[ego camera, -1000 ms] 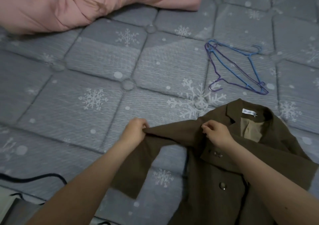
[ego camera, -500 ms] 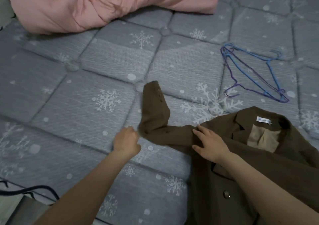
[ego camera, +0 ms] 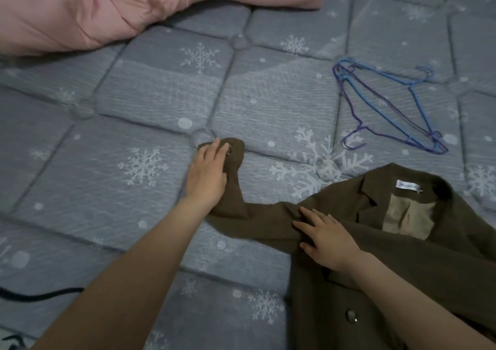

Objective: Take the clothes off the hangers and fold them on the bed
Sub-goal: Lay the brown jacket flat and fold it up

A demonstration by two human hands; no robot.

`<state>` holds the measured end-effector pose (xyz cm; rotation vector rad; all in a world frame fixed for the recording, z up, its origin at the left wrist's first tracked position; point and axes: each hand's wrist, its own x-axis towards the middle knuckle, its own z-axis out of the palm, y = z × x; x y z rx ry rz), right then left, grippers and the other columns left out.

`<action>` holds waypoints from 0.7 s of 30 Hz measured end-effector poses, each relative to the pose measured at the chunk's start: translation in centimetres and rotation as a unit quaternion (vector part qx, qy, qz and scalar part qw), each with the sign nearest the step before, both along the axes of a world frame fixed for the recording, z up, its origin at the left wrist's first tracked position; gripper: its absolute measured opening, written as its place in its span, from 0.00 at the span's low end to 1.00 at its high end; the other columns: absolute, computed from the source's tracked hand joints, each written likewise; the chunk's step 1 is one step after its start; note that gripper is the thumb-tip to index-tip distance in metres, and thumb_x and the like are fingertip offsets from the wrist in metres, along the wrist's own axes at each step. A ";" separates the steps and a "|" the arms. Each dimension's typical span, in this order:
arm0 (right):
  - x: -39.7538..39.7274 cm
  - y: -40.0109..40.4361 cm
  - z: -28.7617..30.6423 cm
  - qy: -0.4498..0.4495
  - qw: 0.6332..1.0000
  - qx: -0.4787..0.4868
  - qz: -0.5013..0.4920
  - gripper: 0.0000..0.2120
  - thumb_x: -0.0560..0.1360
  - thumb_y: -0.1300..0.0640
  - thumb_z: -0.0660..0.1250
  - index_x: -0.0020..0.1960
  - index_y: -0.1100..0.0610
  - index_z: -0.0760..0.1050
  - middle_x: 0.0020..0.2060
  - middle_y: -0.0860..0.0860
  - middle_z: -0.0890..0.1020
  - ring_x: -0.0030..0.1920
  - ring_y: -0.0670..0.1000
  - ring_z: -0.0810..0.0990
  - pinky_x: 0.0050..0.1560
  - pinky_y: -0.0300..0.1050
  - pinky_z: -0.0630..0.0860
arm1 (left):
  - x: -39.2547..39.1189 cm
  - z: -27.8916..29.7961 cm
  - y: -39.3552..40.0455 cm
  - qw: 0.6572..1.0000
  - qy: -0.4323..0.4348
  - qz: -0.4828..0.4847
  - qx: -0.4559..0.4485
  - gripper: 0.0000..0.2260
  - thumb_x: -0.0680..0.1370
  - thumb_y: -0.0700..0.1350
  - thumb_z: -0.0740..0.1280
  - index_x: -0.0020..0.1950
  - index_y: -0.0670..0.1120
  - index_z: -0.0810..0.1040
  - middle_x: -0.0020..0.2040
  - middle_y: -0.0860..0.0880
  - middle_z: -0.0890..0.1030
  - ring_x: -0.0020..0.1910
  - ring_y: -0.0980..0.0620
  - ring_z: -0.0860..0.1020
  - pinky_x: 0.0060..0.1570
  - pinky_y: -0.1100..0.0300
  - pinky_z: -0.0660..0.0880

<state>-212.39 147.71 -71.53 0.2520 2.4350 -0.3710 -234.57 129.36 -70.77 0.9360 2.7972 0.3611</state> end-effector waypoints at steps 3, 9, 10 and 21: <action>0.1 0.5 -0.5 -0.010 1.000 -0.012 0.006 0.27 0.79 0.45 0.56 0.76 0.43 0.51 0.77 0.47 0.45 0.77 0.51 0.47 0.75 0.50 0.46 | -1.4 -1.4 1.7 0.964 0.096 -0.194 -0.152 0.25 0.81 0.39 0.53 0.77 0.49 0.52 0.78 0.49 0.49 0.76 0.47 0.48 0.74 0.50 0.43; 0.1 1.3 -1.0 0.004 1.000 -0.019 0.021 0.27 0.79 0.46 0.55 0.76 0.43 0.52 0.77 0.47 0.45 0.77 0.51 0.48 0.75 0.48 0.47 | -3.8 -2.3 1.9 0.931 0.071 -0.178 -0.311 0.14 0.81 0.41 0.54 0.63 0.46 0.73 0.59 0.45 0.74 0.60 0.45 0.71 0.64 0.53 0.61; 0.1 1.4 -0.9 0.013 1.000 -0.017 0.023 0.27 0.79 0.46 0.55 0.76 0.43 0.52 0.77 0.48 0.45 0.77 0.52 0.48 0.74 0.47 0.47 | -4.6 -2.0 1.3 0.930 0.069 -0.165 -0.321 0.13 0.80 0.41 0.55 0.62 0.46 0.73 0.58 0.45 0.74 0.59 0.45 0.72 0.60 0.54 0.63; -0.5 1.0 -0.8 0.041 0.996 0.056 0.061 0.24 0.77 0.45 0.55 0.72 0.47 0.65 0.75 0.51 0.56 0.73 0.55 0.64 0.72 0.52 0.55 | -9.5 2.6 -5.7 0.956 -0.040 0.091 -0.278 0.19 0.70 0.64 0.64 0.42 0.48 0.81 0.47 0.47 0.80 0.50 0.45 0.76 0.46 0.58 0.69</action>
